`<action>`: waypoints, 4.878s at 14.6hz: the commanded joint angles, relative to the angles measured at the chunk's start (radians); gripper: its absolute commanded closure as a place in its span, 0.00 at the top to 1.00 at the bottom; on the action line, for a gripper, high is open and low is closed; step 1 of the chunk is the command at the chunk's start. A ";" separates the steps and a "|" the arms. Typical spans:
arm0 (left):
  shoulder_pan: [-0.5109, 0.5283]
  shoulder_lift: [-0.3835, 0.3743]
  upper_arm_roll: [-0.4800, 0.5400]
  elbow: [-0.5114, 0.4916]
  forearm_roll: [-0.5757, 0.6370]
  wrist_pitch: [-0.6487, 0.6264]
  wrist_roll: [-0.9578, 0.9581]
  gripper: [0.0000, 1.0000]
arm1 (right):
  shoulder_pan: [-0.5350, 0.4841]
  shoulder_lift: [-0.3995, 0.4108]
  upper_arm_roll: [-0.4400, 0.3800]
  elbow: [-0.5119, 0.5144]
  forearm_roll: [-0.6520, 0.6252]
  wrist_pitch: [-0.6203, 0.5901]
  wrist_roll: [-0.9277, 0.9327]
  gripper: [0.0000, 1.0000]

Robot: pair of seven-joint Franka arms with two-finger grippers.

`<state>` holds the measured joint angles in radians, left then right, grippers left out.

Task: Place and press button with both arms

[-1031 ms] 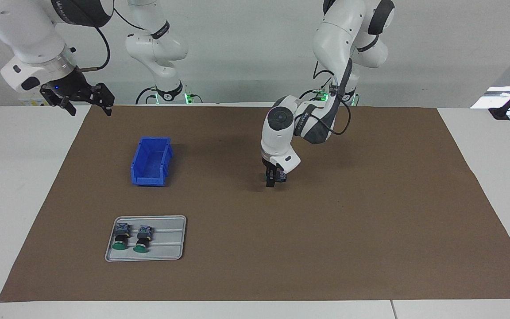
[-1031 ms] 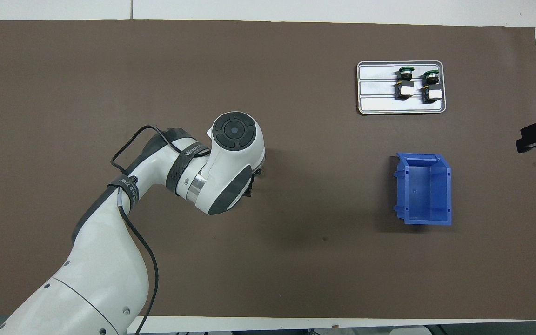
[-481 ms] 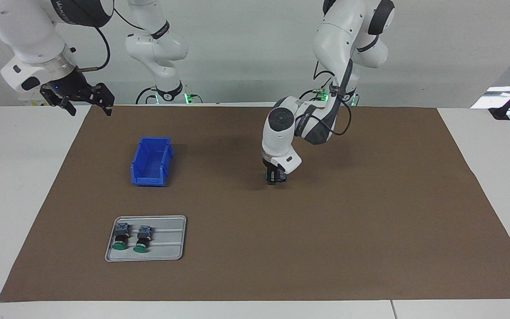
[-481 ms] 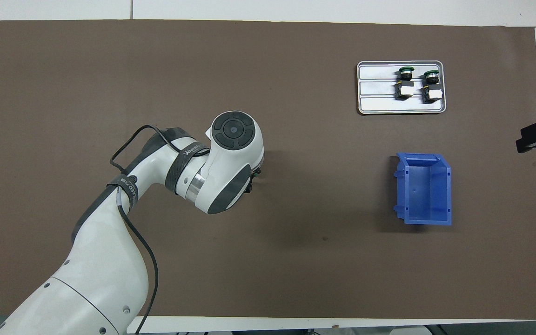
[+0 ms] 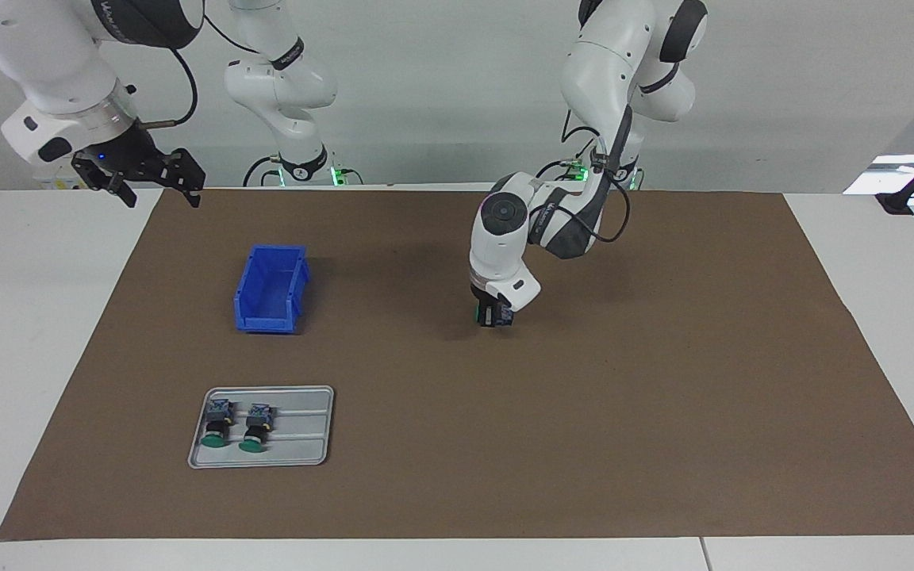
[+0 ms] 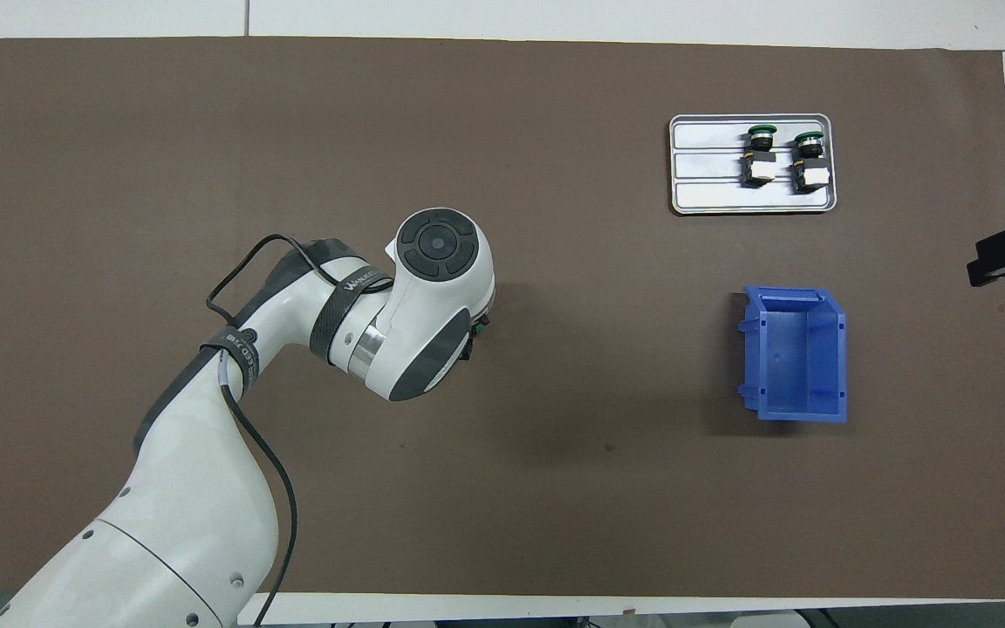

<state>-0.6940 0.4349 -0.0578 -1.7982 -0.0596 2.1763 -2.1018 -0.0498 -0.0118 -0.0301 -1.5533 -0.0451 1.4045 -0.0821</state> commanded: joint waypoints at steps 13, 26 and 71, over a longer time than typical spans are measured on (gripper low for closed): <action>0.165 -0.200 0.010 -0.064 -0.144 0.010 0.207 0.01 | -0.008 -0.016 0.003 -0.022 0.014 0.008 -0.022 0.99; 0.360 -0.272 0.012 -0.199 -0.727 0.010 0.808 0.01 | -0.008 -0.016 0.003 -0.022 0.014 0.008 -0.022 0.99; 0.519 -0.114 0.010 -0.391 -1.490 -0.216 1.491 0.00 | -0.008 -0.016 0.003 -0.022 0.014 0.008 -0.022 0.99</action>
<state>-0.1766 0.3147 -0.0450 -2.1736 -1.5087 1.9723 -0.6451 -0.0498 -0.0118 -0.0301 -1.5536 -0.0451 1.4045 -0.0821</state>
